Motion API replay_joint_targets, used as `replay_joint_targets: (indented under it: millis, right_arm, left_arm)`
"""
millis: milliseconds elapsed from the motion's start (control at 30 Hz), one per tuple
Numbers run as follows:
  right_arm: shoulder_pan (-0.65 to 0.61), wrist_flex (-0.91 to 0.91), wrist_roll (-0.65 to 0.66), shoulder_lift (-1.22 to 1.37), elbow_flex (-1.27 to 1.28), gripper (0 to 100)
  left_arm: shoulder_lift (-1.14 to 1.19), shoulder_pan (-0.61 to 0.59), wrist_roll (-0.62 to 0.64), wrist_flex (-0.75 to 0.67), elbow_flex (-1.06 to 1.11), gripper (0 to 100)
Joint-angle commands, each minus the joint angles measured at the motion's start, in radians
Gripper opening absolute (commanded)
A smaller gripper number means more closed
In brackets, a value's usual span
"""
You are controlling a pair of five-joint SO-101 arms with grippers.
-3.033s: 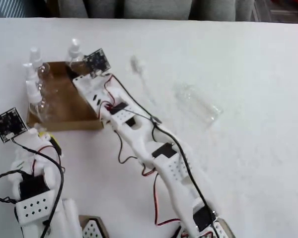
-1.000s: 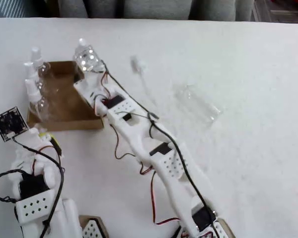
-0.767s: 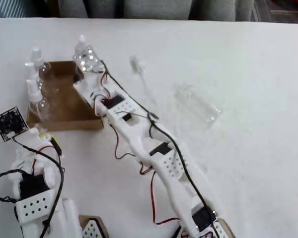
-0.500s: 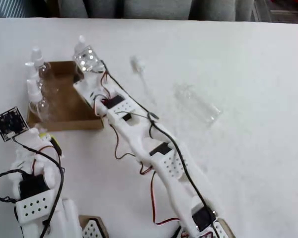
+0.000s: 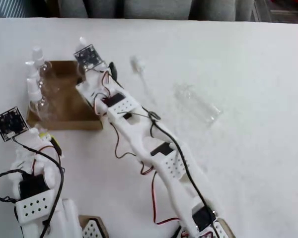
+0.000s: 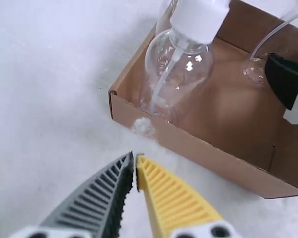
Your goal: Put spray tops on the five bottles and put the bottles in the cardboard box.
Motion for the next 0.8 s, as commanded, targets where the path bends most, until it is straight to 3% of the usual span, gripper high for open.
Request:
replay_joint_targets:
  millis: [0,267,567,633,767]
  right_arm:
    - [-0.012,0.005,-0.008,-0.088,-0.021,40.0]
    - [-0.012,0.102,-0.012,-0.183,-0.015,40.0]
    - [0.012,0.417,-0.055,-0.369,-0.014,39.2]
    - [0.012,0.516,-0.058,-0.409,-0.014,34.8]
    - [0.027,0.69,-0.054,-0.463,-0.014,16.9]
  left_arm:
    - [-0.005,-0.002,-0.009,-0.026,-0.052,2]
    - [-0.005,-0.002,-0.009,-0.048,-0.04,2]
    - [-0.005,0.025,-0.009,-0.124,-0.005,2]
    - [-0.005,0.025,-0.009,-0.124,-0.005,2]
    - [-0.005,0.025,-0.011,-0.124,-0.005,2]
